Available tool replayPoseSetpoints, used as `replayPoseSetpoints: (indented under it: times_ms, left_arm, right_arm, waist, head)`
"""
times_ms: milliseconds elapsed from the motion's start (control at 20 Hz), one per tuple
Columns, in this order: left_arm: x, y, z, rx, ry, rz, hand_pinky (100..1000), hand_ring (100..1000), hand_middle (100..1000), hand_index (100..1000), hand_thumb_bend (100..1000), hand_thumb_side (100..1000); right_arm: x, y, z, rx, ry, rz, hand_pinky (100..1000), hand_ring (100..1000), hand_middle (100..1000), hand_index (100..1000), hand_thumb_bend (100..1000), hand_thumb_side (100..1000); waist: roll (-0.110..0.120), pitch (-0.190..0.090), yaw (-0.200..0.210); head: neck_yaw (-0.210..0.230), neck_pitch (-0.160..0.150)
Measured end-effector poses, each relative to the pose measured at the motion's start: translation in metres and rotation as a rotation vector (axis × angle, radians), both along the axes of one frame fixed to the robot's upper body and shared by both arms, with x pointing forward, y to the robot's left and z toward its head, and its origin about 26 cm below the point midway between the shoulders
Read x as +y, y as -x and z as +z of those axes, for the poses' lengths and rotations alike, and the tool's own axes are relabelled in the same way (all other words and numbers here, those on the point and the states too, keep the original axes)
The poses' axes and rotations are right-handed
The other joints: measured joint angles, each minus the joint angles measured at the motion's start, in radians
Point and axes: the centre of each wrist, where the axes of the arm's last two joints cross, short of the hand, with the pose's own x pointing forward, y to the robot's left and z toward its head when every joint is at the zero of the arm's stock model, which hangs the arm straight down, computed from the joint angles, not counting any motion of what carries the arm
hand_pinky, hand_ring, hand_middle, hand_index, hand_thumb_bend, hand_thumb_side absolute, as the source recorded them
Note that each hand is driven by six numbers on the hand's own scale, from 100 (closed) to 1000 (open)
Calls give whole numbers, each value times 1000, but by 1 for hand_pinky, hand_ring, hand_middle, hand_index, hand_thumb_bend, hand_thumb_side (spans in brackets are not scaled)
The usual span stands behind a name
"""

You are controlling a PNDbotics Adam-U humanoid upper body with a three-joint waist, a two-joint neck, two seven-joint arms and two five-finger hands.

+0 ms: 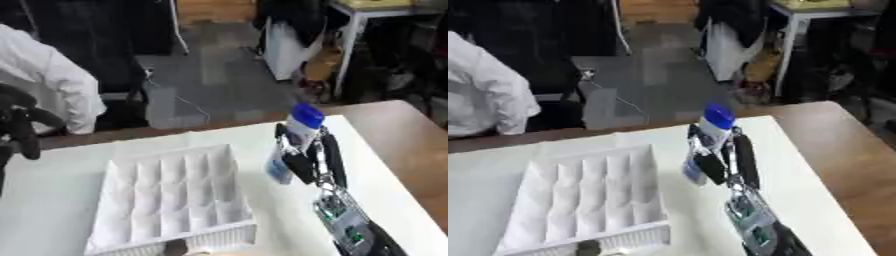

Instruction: Pick up objects on the table and place them in the box.

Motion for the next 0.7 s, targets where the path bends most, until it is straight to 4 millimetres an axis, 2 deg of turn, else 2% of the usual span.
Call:
replayPoseSetpoints:
  times_ms: [150, 400, 700]
  left_arm:
    - [-1, -1, 3, -14, 5, -4, 592, 321, 610, 688, 448, 870]
    - [-4, -2, 7, -33, 22, -18, 594, 326, 611, 689, 448, 868]
    - [-10, -4, 15, -74, 47, -43, 600, 343, 615, 692, 452, 867]
  right_arm:
    - [9, -2, 15, -23, 29, 51, 100, 100, 100, 343, 100, 840]
    - [22, -6, 29, -37, 77, 123, 100, 100, 100, 344, 100, 847]
    - [35, -13, 33, -28, 136, 207, 100, 100, 100, 341, 100, 871]
  waist:
    - [-1, 3, 5]
    - [-3, 14, 19]
    - [-4, 27, 42]
  head:
    - [-14, -3]
    - [-21, -19]
    - [-26, -36]
